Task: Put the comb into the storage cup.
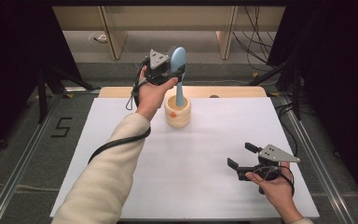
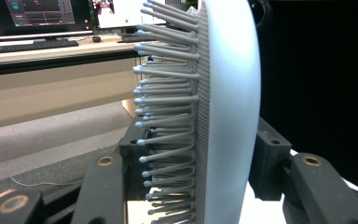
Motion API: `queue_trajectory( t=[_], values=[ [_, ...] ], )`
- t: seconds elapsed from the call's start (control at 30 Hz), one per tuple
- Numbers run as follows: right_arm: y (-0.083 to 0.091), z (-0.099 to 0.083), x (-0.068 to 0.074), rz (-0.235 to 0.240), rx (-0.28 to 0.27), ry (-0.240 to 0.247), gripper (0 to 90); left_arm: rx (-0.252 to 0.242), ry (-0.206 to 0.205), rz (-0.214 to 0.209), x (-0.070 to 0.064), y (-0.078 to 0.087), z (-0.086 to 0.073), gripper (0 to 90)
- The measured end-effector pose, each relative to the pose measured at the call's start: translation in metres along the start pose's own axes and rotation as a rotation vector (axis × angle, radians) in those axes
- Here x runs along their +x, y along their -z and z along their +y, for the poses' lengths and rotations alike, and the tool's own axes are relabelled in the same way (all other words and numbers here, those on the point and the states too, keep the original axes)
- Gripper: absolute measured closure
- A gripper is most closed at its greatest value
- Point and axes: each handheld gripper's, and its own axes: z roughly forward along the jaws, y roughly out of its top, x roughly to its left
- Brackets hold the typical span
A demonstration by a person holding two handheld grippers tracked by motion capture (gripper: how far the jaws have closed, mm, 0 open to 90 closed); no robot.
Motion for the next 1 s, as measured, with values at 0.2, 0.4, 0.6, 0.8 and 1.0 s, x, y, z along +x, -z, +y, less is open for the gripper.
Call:
queue_trajectory(
  t=[0.2,0.4,0.6,0.8,1.0],
  values=[
    [0.0003,0.0001,-0.0003,-0.002,0.001,0.001,7.2,0.004,0.000,0.007,0.0020,-0.0017,-0.0016,49.9],
    [0.0001,0.0001,0.0000,0.000,0.003,0.002,7.2,0.008,-0.004,0.012,0.0031,-0.0039,-0.0015,49.9],
    [-0.0003,-0.0003,-0.0004,-0.001,-0.002,0.004,7.2,0.010,-0.005,0.016,0.0034,-0.0057,-0.0005,49.8],
    [0.0000,-0.0002,0.0000,0.001,0.000,0.001,7.2,0.015,-0.005,0.020,0.0047,-0.0073,-0.0007,49.7],
    [-0.0004,-0.0005,-0.0001,0.001,0.004,0.003,7.2,0.016,-0.003,0.022,0.0068,-0.0086,-0.0003,49.7]
  ],
)
